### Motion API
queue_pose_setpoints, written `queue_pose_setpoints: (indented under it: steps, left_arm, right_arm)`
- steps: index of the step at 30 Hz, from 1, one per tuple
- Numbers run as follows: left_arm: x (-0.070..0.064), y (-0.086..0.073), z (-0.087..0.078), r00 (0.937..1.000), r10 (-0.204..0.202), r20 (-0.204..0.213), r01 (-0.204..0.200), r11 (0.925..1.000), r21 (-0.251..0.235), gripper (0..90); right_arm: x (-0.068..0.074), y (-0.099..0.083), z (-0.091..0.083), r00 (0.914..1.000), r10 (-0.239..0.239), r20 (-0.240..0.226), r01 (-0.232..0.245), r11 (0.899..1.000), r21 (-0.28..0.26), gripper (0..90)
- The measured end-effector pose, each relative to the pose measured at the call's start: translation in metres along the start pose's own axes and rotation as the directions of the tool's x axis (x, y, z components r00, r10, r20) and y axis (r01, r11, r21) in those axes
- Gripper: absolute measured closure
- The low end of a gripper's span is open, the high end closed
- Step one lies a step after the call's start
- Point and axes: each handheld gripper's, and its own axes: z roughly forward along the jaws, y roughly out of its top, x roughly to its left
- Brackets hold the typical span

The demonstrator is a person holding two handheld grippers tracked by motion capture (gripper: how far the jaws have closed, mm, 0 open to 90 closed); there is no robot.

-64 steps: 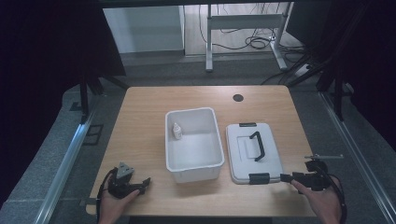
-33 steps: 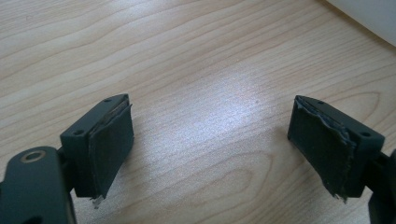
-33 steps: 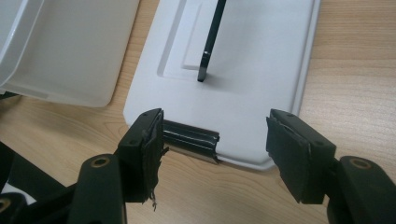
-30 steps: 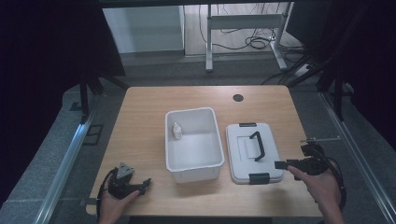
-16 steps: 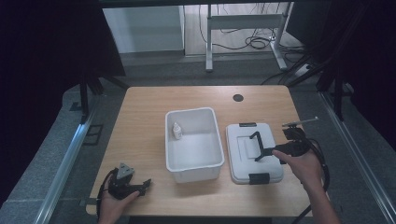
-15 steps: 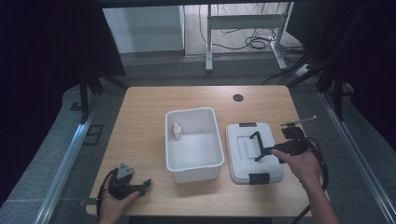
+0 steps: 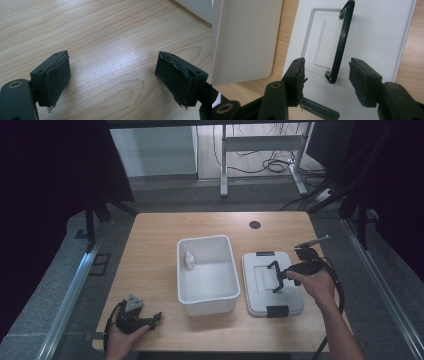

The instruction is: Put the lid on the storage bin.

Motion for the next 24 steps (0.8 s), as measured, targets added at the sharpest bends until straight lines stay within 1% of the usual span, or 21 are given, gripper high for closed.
queue_pose_setpoints:
  steps: [3, 4, 6, 8, 11, 16, 24]
  left_arm:
    - [0.0, 0.0, 0.0, 1.0, 0.0, 0.0, 0.0, 1.0, 0.0, 12.9]
    - [0.0, 0.0, 0.0, 1.0, 0.0, 0.0, 0.0, 1.0, 0.0, 12.8]
    - [0.0, 0.0, 0.0, 1.0, 0.0, 0.001, 0.0, 1.0, 0.0, 12.8]
    - [0.0, 0.0, 0.0, 1.0, 0.0, 0.001, 0.0, 1.0, 0.0, 12.8]
    - [0.0, 0.0, 0.0, 1.0, 0.0, 0.001, 0.0, 1.0, 0.0, 12.7]
    - [0.0, 0.0, 0.0, 1.0, 0.0, 0.001, 0.0, 1.0, 0.0, 12.7]
    - [0.0, 0.0, 0.0, 1.0, 0.001, 0.002, -0.001, 1.0, 0.0, 12.7]
  right_arm:
    - [-0.001, 0.004, 0.002, 1.0, 0.0, -0.007, 0.0, 1.0, 0.012, 50.2]
    - [-0.002, 0.007, 0.005, 1.0, -0.002, -0.007, 0.002, 1.0, 0.028, 52.0]
    - [-0.003, 0.01, 0.008, 0.9999, 0.004, -0.011, -0.003, 0.999, 0.039, 53.0]
    - [-0.004, 0.014, 0.011, 1.0, 0.008, -0.001, -0.008, 0.999, 0.049, 54.1]
    - [-0.006, 0.019, 0.016, 0.9999, 0.012, 0.005, -0.012, 0.998, 0.068, 58.2]
    - [-0.008, 0.027, 0.022, 0.9997, 0.021, 0.015, -0.023, 0.994, 0.11, 62.1]
    - [-0.012, 0.032, 0.032, 0.9982, 0.046, 0.038, -0.051, 0.989, 0.136, 69.8]
